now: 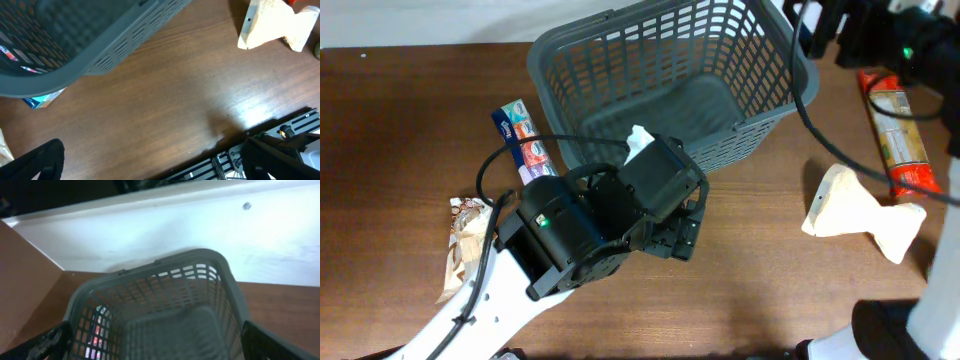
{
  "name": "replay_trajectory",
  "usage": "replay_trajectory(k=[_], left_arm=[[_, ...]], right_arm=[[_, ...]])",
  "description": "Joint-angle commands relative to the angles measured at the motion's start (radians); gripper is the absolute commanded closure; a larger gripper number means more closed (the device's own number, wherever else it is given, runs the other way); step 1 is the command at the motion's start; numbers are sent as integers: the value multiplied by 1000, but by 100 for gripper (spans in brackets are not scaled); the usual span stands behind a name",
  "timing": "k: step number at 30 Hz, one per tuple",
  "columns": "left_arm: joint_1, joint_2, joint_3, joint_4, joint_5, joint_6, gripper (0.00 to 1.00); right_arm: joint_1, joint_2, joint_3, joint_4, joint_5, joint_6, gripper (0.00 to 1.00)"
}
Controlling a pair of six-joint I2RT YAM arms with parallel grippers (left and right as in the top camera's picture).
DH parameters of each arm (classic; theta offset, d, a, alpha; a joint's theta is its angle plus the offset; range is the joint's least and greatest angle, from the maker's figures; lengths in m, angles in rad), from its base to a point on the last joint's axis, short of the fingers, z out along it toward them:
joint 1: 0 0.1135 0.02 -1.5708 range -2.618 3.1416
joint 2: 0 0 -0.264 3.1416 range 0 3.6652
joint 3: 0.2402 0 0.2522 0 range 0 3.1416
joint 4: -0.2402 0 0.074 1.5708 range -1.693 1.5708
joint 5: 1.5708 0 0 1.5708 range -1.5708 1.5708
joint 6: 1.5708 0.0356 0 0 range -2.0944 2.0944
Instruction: Pack container
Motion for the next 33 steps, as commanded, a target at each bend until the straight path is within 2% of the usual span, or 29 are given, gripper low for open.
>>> replay_trajectory(k=[1,4,8,9,12,13,14,15,16,17,19,21,26,33], left_arm=[[-3,6,8,-5,1,-9,0],[-3,6,8,-5,0,-9,0],[-3,7,6,-4,0,-10,0],[-3,7,6,-5,0,-9,0],[-3,7,4,-5,11,-10,0],[-3,7,4,-5,24,-10,7],[-3,7,4,-5,35,-10,38],[-3,7,4,-5,38,-10,73],[-5,8,3,-5,37,-10,91],[-5,9,2,-3,37,-11,98],[-5,13,2,1,24,-27,98],[-5,19,0,0,-4,-76,98],[-5,42,-14,2,-68,-180,98],[-5,117,-73,-4,-98,-345,98]], right_arm=[[19,105,2,2,-45,-10,1],[40,167,2,-2,-45,11,0],[64,227,2,-9,-32,17,5],[68,238,2,-17,-24,17,7],[80,267,2,-45,-11,16,22],[85,275,2,-52,3,16,29],[90,278,2,-61,24,16,39],[96,283,2,-69,52,16,50],[101,283,2,-78,78,16,60],[109,283,2,-90,115,17,71],[122,283,2,-114,184,17,88],[134,283,2,-142,277,33,96],[142,287,2,-168,470,120,96],[143,293,2,-167,474,126,96]])
